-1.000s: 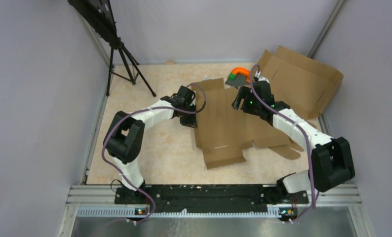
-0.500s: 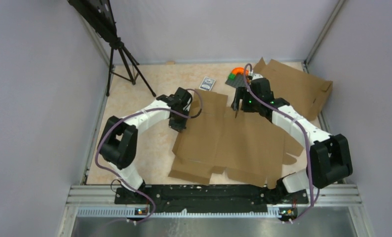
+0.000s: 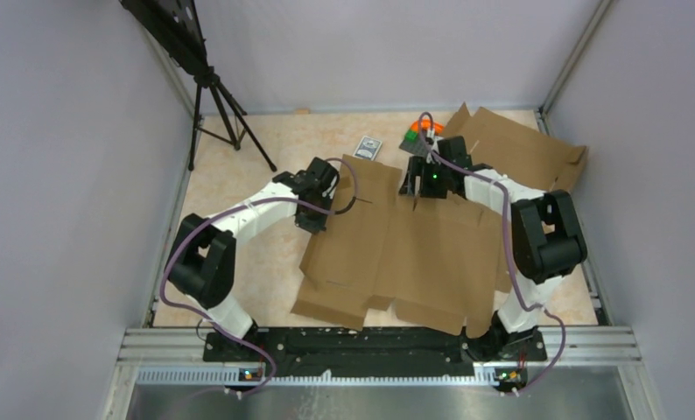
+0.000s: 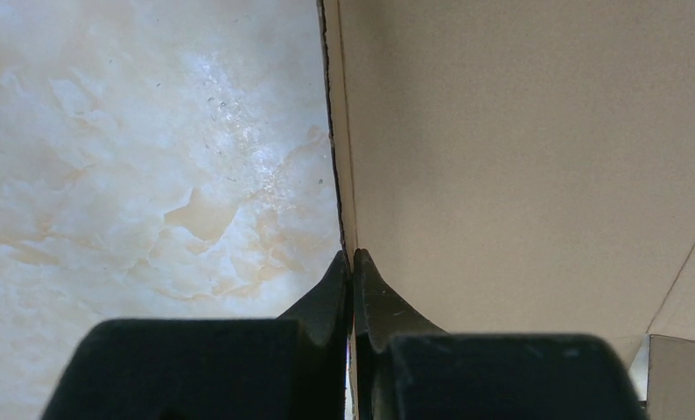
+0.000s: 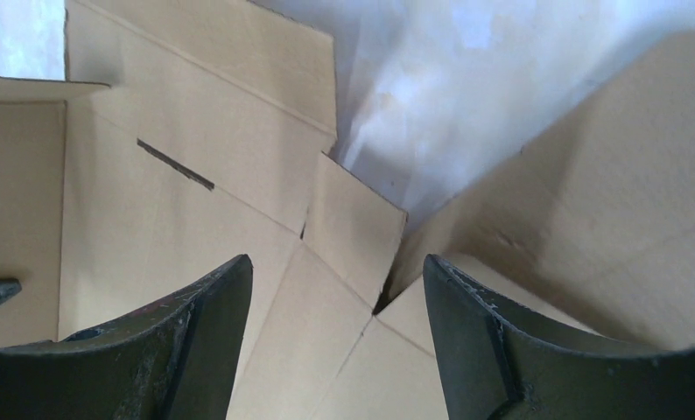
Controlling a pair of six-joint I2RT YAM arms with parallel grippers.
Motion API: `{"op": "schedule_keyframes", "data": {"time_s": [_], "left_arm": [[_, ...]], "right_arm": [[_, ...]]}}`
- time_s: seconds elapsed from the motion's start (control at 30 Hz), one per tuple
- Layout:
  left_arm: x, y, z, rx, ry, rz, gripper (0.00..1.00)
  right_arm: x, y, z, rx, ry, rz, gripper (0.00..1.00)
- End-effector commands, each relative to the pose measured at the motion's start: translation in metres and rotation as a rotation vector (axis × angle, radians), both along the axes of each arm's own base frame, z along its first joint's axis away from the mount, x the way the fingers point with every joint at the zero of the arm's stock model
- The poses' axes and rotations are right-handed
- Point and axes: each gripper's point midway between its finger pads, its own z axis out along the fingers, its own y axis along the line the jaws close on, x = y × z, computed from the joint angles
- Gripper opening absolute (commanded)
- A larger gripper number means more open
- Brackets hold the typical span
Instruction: Fold the paper box
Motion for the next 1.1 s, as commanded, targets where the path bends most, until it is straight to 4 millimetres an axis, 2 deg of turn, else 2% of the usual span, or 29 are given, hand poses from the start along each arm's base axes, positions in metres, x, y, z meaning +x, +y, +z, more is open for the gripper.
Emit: {"op": "schedule_keyframes", "data": {"time_s": [0.0, 0.17, 0.37, 0.47, 0.5, 0.63, 1.07], "left_arm": [[0.006, -0.001, 0.004, 0.006, -0.044, -0.013, 0.00], [0.005, -0.002, 0.003, 0.004, -0.041, -0.007, 0.00], [0.004, -0.004, 0.000, -0.005, -0.029, -0.007, 0.00], [0.004, -0.007, -0.001, -0.015, -0.021, -0.006, 0.00], [0.004, -0.007, -0.001, -0.016, -0.019, -0.005, 0.00], [0.003, -0.009, -0.003, -0.021, -0.009, 0.000, 0.00], [0.004, -0.011, -0.007, -0.028, 0.004, 0.025, 0.00]], "right_arm": [[0.033, 0.008, 0.024, 0.013, -0.120, 0.047, 0.71], [0.043, 0.002, 0.006, -0.059, -0.103, 0.046, 0.71], [0.042, 0.020, -0.003, 0.015, -0.073, 0.126, 0.70], [0.034, 0.034, 0.008, 0.099, -0.080, 0.185, 0.68], [0.032, 0.038, 0.018, 0.129, -0.099, 0.199, 0.68], [0.017, 0.046, 0.038, 0.202, -0.128, 0.244, 0.66], [-0.035, 0.049, 0.029, 0.252, -0.058, 0.281, 0.63]]}}
